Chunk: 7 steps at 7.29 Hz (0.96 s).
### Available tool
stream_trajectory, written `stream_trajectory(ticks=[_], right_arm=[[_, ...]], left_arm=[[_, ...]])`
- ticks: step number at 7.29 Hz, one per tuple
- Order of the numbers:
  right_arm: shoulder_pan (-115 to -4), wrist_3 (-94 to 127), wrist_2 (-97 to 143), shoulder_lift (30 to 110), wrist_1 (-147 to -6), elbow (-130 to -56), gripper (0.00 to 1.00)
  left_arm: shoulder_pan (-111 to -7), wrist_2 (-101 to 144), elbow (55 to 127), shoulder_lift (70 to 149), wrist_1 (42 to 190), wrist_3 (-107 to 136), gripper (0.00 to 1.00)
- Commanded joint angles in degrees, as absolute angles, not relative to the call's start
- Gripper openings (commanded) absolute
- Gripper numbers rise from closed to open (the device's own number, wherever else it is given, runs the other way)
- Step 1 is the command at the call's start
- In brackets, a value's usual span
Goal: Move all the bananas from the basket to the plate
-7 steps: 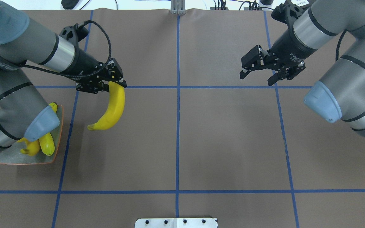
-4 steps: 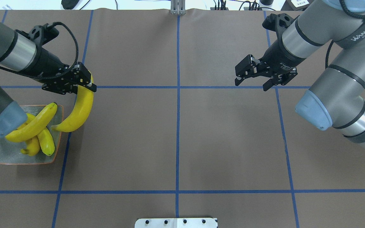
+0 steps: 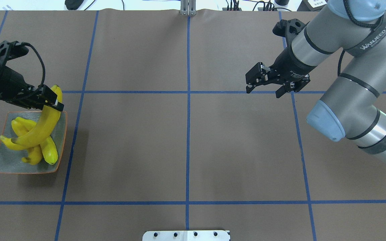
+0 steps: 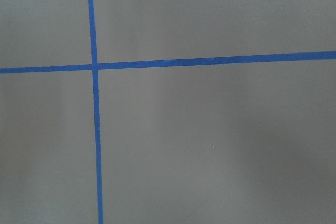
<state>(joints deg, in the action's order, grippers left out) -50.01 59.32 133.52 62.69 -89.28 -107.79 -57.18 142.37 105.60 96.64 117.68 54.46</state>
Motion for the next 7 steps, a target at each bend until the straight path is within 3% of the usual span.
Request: stream_trajectory(ticks=[1, 7], right_arm=[[-49.75, 59.33, 133.15, 62.84, -89.21, -107.32, 1.00], [-49.40, 59.33, 132.63, 62.93, -89.12, -107.14, 1.00]], left_arm=[[-57.39, 142.30, 105.64, 93.87, 117.69, 49.06, 0.00], [-55.73, 139.31, 104.85, 90.53, 117.60, 42.54, 0.00]])
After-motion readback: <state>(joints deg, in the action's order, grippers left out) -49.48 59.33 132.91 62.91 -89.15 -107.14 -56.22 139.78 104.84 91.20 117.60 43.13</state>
